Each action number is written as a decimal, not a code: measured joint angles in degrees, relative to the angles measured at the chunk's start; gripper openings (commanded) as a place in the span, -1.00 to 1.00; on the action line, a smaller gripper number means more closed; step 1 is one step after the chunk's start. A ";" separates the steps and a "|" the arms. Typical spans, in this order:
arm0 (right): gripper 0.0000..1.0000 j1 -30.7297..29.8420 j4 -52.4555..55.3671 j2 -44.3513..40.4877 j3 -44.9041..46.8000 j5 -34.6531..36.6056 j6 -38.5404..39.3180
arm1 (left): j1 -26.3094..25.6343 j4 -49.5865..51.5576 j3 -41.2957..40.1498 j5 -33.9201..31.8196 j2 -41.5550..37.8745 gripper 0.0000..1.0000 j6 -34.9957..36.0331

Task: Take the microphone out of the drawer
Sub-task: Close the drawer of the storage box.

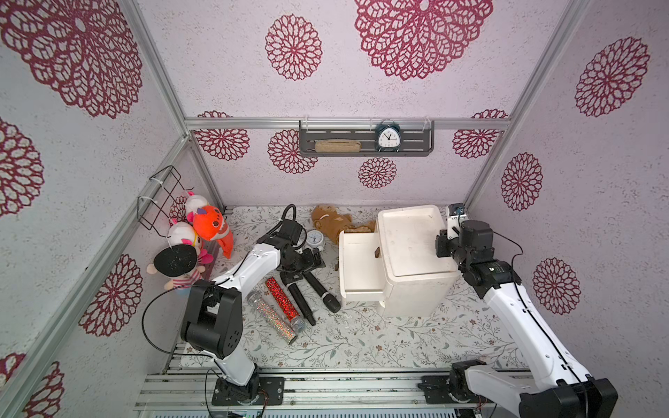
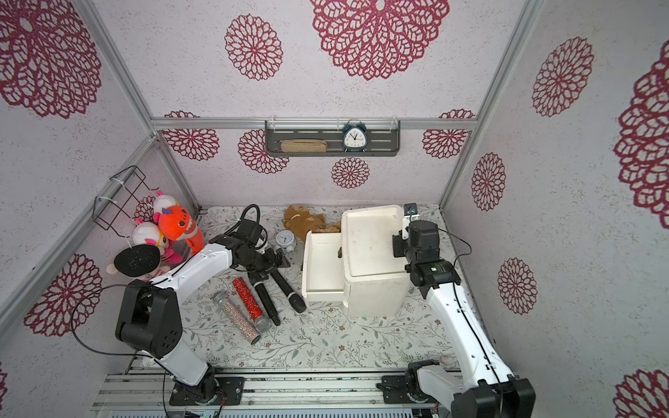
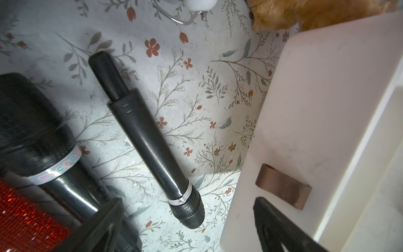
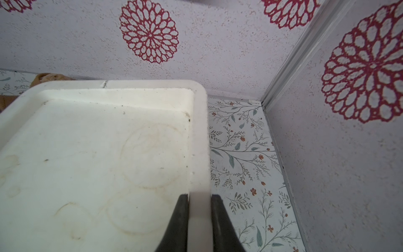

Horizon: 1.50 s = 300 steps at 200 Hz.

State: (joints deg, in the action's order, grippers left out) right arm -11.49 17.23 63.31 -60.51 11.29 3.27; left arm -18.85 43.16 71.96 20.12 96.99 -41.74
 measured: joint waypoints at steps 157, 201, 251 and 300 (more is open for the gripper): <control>-1.00 0.07 0.22 0.33 -0.26 -0.63 0.63 | -11.06 1.75 14.95 4.04 13.75 0.95 4.61; -1.00 0.07 0.20 0.33 -0.26 -0.79 0.59 | -13.27 2.89 22.23 5.79 19.71 0.95 4.42; -1.00 0.07 0.20 0.24 -0.26 -0.92 0.44 | -15.58 3.80 29.03 7.19 24.55 0.95 4.00; -1.00 0.13 0.22 0.22 -0.26 -0.96 0.11 | -16.26 4.35 30.97 7.65 25.83 0.95 3.15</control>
State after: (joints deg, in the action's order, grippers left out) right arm -11.35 17.45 63.53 -60.77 10.33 3.38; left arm -35.11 47.51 102.94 27.77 122.83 -38.59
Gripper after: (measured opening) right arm 0.175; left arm 0.973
